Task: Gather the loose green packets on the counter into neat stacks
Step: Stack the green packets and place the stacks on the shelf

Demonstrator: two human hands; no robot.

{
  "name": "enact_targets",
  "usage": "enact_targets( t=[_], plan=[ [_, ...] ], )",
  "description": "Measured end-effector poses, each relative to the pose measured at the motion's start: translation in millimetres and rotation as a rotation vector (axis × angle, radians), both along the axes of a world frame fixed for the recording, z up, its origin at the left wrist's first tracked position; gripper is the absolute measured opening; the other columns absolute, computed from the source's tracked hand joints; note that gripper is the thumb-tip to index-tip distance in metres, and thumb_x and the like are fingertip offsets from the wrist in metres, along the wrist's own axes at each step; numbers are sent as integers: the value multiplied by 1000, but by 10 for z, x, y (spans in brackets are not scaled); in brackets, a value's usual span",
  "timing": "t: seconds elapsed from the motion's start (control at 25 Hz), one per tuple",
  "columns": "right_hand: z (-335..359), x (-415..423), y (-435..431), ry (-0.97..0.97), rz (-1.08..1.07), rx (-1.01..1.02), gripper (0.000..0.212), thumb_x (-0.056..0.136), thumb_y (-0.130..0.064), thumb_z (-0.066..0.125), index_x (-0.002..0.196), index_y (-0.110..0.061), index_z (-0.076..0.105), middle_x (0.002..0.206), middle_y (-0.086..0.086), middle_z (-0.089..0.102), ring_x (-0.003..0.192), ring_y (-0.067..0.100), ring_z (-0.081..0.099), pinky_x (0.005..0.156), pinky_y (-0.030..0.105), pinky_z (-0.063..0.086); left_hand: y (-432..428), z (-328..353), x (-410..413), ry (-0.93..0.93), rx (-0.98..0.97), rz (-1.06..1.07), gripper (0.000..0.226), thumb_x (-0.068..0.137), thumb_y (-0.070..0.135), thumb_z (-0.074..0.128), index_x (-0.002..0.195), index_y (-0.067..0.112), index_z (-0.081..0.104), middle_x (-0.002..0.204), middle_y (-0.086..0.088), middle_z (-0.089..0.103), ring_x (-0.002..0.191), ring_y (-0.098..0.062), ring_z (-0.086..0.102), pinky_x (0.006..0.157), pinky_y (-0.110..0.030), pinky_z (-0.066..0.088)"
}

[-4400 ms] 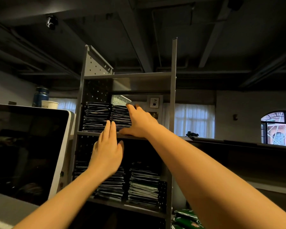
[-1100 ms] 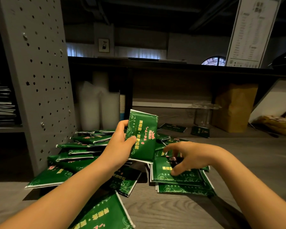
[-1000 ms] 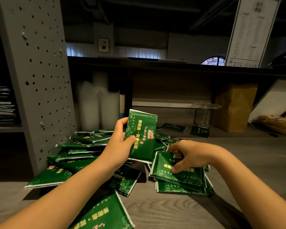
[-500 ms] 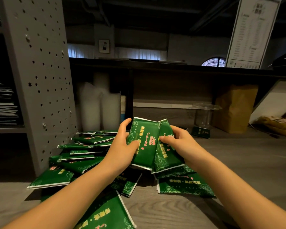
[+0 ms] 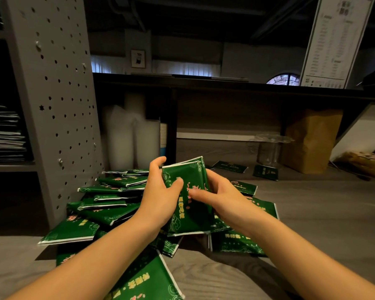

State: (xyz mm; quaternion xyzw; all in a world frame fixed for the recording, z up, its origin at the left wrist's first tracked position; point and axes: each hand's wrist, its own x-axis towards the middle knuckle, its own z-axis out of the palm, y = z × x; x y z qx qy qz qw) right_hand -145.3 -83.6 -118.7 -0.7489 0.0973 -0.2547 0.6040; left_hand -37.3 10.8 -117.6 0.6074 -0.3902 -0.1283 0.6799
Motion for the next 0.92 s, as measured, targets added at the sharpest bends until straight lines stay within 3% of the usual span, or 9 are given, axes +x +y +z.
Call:
enact_targets(
  t=[0.08, 0.2, 0.28, 0.36, 0.48, 0.64, 0.72, 0.8, 0.92],
  plan=[
    [-10, 19, 21, -29, -52, -71, 29, 89, -4, 59, 113, -21, 59, 105, 0, 71, 95, 13, 69, 80, 27, 56, 3, 5, 8, -18, -24, 8, 53, 94, 7, 52, 137, 29, 29, 114, 7, 47, 94, -5, 57, 78, -32, 54],
    [6, 21, 16, -147, -207, -141, 26, 91, -4, 56, 110, -21, 61, 104, -1, 71, 95, 11, 68, 82, 28, 56, -5, -33, -2, -151, -13, 24, 53, 92, 9, 55, 132, 31, 29, 128, 8, 34, 114, -2, 43, 95, -29, 44],
    [21, 6, -17, -203, -310, -166, 24, 92, -6, 55, 104, -26, 62, 99, -4, 71, 92, 8, 68, 80, 27, 57, -8, -45, -18, -262, 13, 50, 37, 92, 15, 56, 121, 30, 38, 126, 7, 35, 113, 1, 38, 92, -17, 35],
    [29, -9, -30, -208, -332, -203, 24, 93, -8, 54, 101, -29, 62, 97, -4, 71, 90, 8, 67, 79, 25, 57, -30, -64, -29, -314, 64, 12, 23, 94, 23, 52, 116, 28, 47, 123, 3, 45, 112, -3, 45, 90, -15, 35],
    [-2, 17, -12, -113, -237, -353, 25, 95, -18, 53, 116, -29, 60, 110, -1, 65, 100, 7, 63, 89, 25, 52, -73, -94, -33, -234, 100, -123, 27, 97, 33, 44, 124, 30, 47, 126, -1, 49, 116, -9, 49, 98, -29, 42],
    [-43, 60, -1, 4, -99, -318, 38, 99, -27, 41, 137, -33, 44, 124, -5, 52, 112, 6, 55, 89, 24, 50, -58, -77, 3, -170, 54, -169, 32, 95, 44, 43, 123, 30, 40, 125, 5, 51, 120, -10, 48, 97, -29, 42],
    [-46, 50, -24, 40, -107, -377, 43, 100, -21, 41, 142, -28, 38, 128, -7, 48, 118, 6, 50, 93, 25, 47, -33, -53, 17, -175, 26, -164, 41, 94, 38, 50, 130, 21, 39, 121, 5, 56, 115, -8, 53, 98, -28, 44],
    [-21, 28, -38, 72, -105, -494, 45, 98, -12, 43, 139, -29, 41, 131, -14, 46, 121, -2, 45, 98, 17, 40, -9, -33, 22, -193, 8, -125, 36, 94, 23, 52, 128, 20, 39, 113, 8, 58, 106, -2, 56, 92, -23, 46],
    [83, -53, -82, 81, -132, -598, 43, 96, -4, 43, 129, -31, 53, 122, -17, 53, 107, -11, 49, 89, 5, 39, 3, -39, 63, -227, -54, -24, 41, 94, 6, 50, 126, 24, 31, 106, 13, 56, 99, 1, 58, 87, -19, 48]
  ],
)
